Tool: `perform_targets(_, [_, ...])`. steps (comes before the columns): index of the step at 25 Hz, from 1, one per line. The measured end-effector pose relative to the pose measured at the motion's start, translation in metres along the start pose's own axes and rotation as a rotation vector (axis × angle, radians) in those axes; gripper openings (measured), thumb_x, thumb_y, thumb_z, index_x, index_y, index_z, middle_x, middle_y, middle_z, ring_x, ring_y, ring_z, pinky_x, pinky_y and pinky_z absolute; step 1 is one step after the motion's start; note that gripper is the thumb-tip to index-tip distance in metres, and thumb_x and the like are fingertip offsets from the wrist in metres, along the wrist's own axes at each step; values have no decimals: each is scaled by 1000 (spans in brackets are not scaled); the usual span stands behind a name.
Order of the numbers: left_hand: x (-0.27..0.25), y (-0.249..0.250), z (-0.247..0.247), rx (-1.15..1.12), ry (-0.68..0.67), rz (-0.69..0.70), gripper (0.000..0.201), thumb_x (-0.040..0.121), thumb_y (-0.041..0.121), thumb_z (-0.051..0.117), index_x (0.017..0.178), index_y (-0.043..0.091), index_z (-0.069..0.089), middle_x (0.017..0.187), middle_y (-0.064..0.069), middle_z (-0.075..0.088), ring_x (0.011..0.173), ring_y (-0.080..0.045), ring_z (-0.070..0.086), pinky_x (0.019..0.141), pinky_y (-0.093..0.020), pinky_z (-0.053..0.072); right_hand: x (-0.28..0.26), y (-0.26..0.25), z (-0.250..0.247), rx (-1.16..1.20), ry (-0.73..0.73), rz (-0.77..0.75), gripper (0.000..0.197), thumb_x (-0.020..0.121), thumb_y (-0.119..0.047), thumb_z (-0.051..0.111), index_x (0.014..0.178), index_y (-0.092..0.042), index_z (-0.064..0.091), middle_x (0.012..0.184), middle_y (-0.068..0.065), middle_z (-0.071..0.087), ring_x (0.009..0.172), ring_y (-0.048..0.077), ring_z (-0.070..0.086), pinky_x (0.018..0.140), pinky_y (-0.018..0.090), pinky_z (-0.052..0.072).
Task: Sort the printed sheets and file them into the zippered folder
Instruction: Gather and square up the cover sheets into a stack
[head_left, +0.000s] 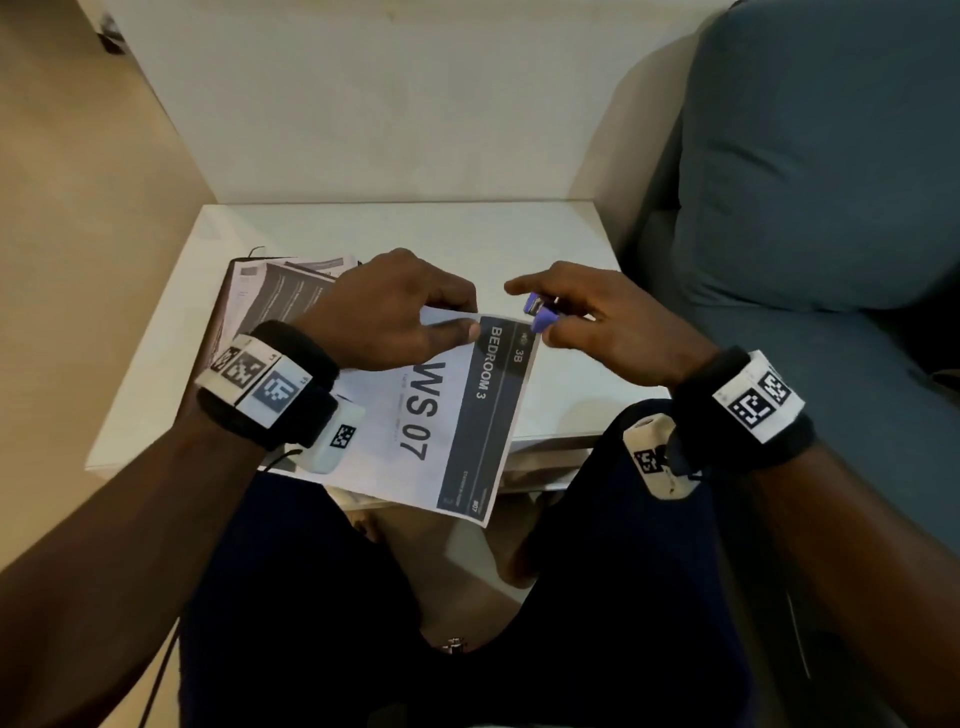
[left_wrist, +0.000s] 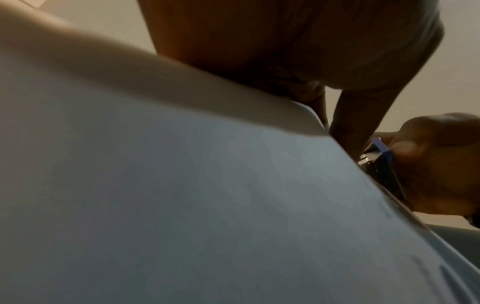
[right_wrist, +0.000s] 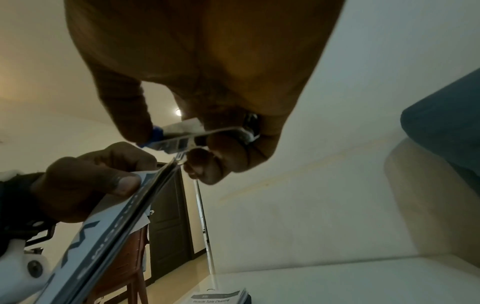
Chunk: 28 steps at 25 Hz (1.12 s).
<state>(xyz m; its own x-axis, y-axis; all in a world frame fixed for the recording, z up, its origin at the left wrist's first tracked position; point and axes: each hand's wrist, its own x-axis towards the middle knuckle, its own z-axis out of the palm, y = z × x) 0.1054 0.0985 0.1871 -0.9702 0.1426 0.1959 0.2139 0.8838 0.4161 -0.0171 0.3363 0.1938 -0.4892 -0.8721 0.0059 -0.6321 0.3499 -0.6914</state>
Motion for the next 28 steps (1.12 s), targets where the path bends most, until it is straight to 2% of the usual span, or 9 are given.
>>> perform_targets(1, [-1,2,1,10,-12,4,33,96,53,52,87,26,69,69,7,68,62,-11,59,57,-34,47,-2,-2,1,-53,-16,-32,42,89,-37,62,130,-27,62,110,-14,61,94,1,59,83,22,52])
perform_targets(3, [-3,8,1,19,-19,25,33,96,53,52,87,27,70,64,14,65,61,-7,58,56,-29,41,-4,-5,1,-83,-44,-66,31,87,-31,74,116,-28,65,109,-14,65,92,9,62,84,37,56])
perform_targets(8, [-5,18,0,73,6,74,27,99,44,58,86,26,72,68,39,57,60,2,56,54,-22,30,-5,-9,1,-124,-112,-93,30,87,-38,77,114,-28,70,107,-15,67,93,8,62,83,35,55])
perform_targets(10, [-7,18,-2,90,3,71,24,100,41,60,86,26,72,64,34,58,62,2,57,54,-12,27,-5,-10,1,-123,-120,-90,32,88,-44,75,116,-28,71,106,-14,67,95,8,62,85,37,54])
perform_targets(12, [-8,19,-4,90,7,76,26,100,43,58,86,24,72,54,24,54,62,1,57,53,-9,28,-5,-10,1,-123,-113,-108,32,90,-45,73,116,-27,72,106,-13,67,96,10,62,85,39,54])
perform_targets(15, [-9,21,-6,73,12,80,30,98,47,54,85,25,71,60,16,60,62,-4,56,54,-8,30,-5,-8,2,-85,-97,-128,28,93,-40,71,116,-24,74,105,-12,69,96,11,63,85,40,53])
perform_targets(18, [-9,21,-7,70,9,80,32,98,48,53,86,25,71,65,7,67,61,-9,55,54,-12,27,-4,-7,3,-81,-81,-155,26,94,-37,70,115,-22,74,103,-8,70,94,13,64,83,43,53])
perform_targets(23, [-8,21,-10,69,8,70,36,97,52,50,87,24,70,67,2,69,57,-16,56,52,-29,39,-4,-8,0,-75,-79,-191,23,96,-30,70,115,-18,76,102,-3,70,93,18,64,81,43,52])
perform_targets(28, [-7,21,-9,63,11,66,36,97,52,51,87,24,70,66,1,68,56,-17,55,53,-29,40,-4,-6,-1,-72,-70,-210,23,96,-30,69,114,-17,76,101,-1,70,91,19,64,79,46,52])
